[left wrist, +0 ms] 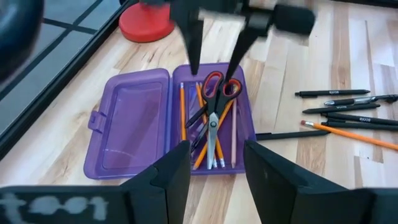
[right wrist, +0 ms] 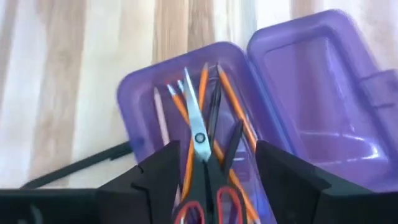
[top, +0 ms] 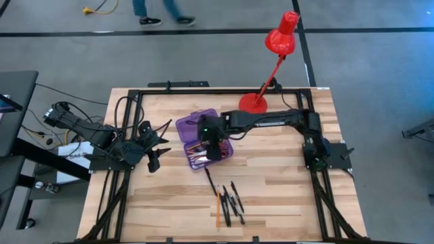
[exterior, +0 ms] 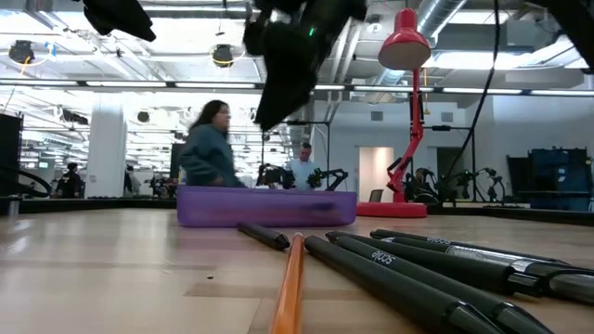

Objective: Pick & place school supplies into a supply box
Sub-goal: Put the black pen into the purple supply box

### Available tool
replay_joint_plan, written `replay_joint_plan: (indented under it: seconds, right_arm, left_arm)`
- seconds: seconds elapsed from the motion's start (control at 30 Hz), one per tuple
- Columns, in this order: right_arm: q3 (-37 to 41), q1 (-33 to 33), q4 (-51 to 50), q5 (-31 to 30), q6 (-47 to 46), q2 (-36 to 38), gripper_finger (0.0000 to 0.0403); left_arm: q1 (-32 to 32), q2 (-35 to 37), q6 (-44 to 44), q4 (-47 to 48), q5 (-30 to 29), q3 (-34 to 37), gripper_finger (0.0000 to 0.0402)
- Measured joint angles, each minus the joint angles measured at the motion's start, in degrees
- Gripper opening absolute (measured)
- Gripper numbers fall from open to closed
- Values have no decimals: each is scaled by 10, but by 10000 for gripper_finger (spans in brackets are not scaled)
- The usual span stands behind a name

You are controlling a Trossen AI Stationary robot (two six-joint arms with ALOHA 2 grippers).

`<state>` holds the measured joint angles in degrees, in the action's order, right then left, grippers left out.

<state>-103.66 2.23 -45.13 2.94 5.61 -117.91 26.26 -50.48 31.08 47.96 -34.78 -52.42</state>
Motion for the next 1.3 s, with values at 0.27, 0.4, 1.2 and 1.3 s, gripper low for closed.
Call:
replay_joint_plan:
  seconds: [0.27, 0.4, 1.2, 1.3]
  right_arm:
    - [0, -36, -119, -1, -76, 91, 191]
    - [-1, -71, -174, -15, -125, 113, 184]
    - [318, -323, -163, -215, -674, 280, 173]
    - [376, -356, -172, -258, -756, 342, 170]
  left_arm:
    - [-2, -15, -72, -34, 51, 8, 137]
    - [-7, -52, -163, -99, 100, 22, 137]
    - [-116, -341, -478, -274, 315, -20, 137]
    - [-112, -371, -501, -296, 315, -41, 137]
